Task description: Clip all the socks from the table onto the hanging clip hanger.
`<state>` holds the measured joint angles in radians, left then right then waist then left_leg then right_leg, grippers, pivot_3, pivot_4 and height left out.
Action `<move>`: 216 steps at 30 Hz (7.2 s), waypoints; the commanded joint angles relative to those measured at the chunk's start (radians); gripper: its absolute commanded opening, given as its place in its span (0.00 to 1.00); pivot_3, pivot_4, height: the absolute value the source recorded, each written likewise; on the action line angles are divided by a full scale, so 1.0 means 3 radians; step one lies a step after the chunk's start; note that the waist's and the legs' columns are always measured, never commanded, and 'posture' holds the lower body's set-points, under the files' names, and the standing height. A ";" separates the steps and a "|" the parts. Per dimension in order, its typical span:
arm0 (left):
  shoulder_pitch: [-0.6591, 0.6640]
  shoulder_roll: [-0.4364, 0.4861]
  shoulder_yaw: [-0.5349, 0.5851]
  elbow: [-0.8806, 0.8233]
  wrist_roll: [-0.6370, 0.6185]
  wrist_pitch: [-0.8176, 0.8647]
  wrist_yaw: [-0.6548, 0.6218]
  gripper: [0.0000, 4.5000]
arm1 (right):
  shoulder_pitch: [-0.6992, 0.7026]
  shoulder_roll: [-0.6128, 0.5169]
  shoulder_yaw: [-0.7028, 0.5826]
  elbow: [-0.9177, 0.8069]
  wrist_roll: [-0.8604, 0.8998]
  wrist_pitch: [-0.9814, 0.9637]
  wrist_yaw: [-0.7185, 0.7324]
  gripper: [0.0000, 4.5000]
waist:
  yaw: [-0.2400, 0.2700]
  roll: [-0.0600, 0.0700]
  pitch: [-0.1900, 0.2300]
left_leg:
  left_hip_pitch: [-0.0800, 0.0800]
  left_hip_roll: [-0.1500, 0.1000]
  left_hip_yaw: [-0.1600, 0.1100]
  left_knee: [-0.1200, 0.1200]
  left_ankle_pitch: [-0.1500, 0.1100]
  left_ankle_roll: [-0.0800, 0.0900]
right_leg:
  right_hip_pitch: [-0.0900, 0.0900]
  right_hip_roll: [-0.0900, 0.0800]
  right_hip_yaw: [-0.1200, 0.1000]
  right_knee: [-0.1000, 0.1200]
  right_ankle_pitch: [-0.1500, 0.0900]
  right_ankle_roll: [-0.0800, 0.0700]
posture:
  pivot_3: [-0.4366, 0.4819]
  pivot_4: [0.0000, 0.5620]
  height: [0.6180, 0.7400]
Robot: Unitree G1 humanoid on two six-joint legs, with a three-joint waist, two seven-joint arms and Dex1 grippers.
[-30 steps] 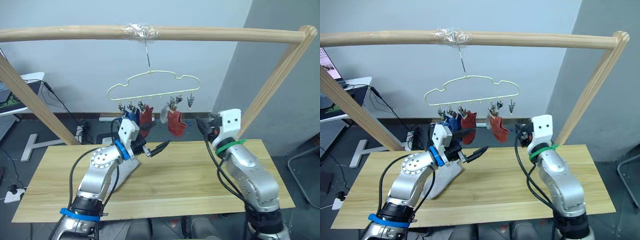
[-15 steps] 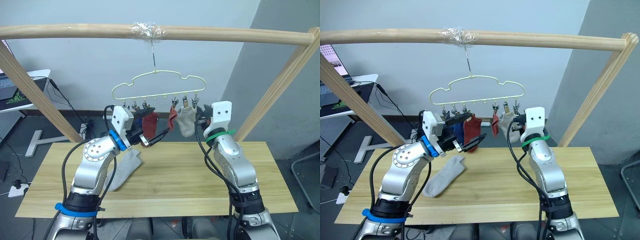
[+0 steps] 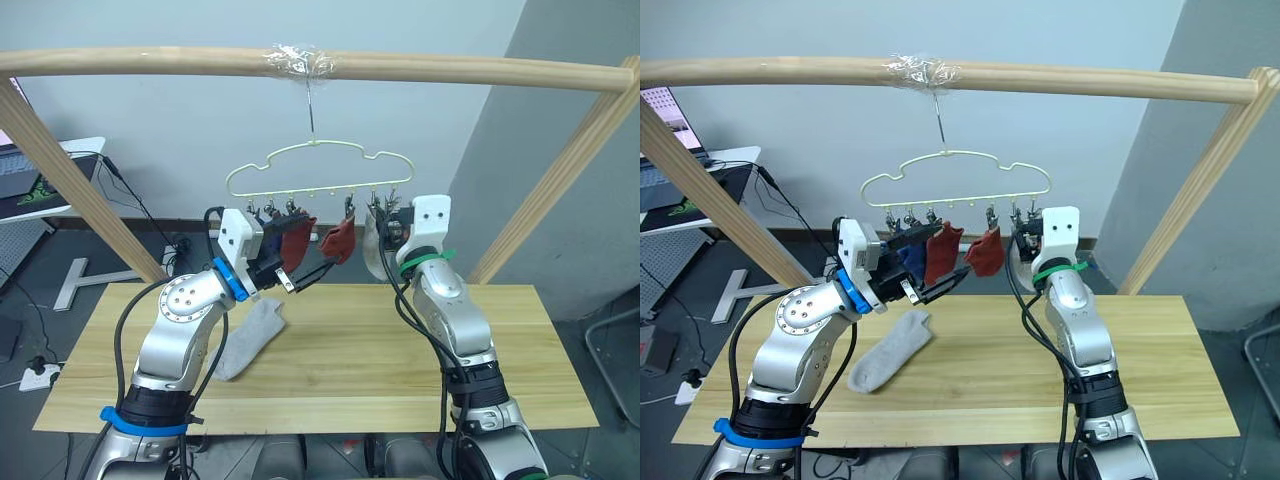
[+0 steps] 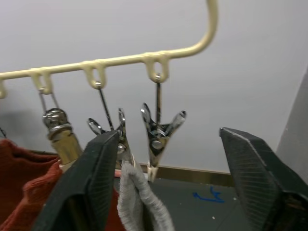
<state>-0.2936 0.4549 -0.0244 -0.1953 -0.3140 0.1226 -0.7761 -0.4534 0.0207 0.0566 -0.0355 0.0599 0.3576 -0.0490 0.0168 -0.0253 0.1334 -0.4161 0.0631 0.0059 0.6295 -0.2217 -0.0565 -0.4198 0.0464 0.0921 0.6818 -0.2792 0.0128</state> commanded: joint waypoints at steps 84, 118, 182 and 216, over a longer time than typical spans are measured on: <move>0.0875 0.0181 0.0085 0.1163 0.0800 0.0006 0.0799 1.00 | -0.0298 -0.0396 -0.0233 -0.0445 0.0555 0.1088 0.0700 0.00 | 0.0067 0.0004 0.0006 | 0.0000 0.0003 -0.0011 0.0000 0.0000 0.0001 | 0.0000 0.0000 -0.0009 0.0003 -0.0004 -0.0010 | 0.65 0.28 1.00; 0.0391 -0.0353 -0.0117 0.1864 0.0523 0.0051 0.0087 0.07 | -0.0360 -0.0352 -0.0591 -0.0845 0.0847 0.1922 0.0531 0.00 | 0.0023 0.0005 0.0000 | 0.0003 0.0000 -0.0002 0.0001 0.0000 0.0001 | 0.0004 0.0001 -0.0008 0.0001 -0.0002 -0.0005 | 0.60 0.27 1.00; -0.0328 -0.1324 -0.0789 0.0742 0.0292 -0.0057 0.0209 0.12 | -0.1597 0.0150 -0.2762 -0.0699 0.3197 0.4189 -0.1104 0.97 | -0.0073 0.0025 0.0027 | -0.0011 -0.0003 -0.0010 -0.0004 -0.0001 0.0002 | 0.0000 0.0005 -0.0006 -0.0008 -0.0003 -0.0003 | 0.53 0.25 1.00; 0.1199 0.1175 0.1496 0.0706 -0.0111 0.0339 -0.0149 1.00 | 0.1943 -0.2509 -0.1276 -0.1755 0.1357 0.0795 0.1917 1.00 | -0.0142 -0.0015 -0.0015 | 0.0005 -0.0003 0.0009 0.0001 0.0000 0.0000 | 0.0001 -0.0003 0.0008 -0.0003 -0.0002 0.0003 | 0.66 0.13 1.00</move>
<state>0.0658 0.7848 0.3717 0.0483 -0.3061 0.2122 -0.8001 0.1250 -0.7107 -0.2771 -0.5465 0.4821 0.6303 0.5035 -0.0257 -0.0297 0.1290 -0.4147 0.0624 0.0087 0.6297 -0.2218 -0.0565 -0.4195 0.0455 0.0943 0.6809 -0.2800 0.0134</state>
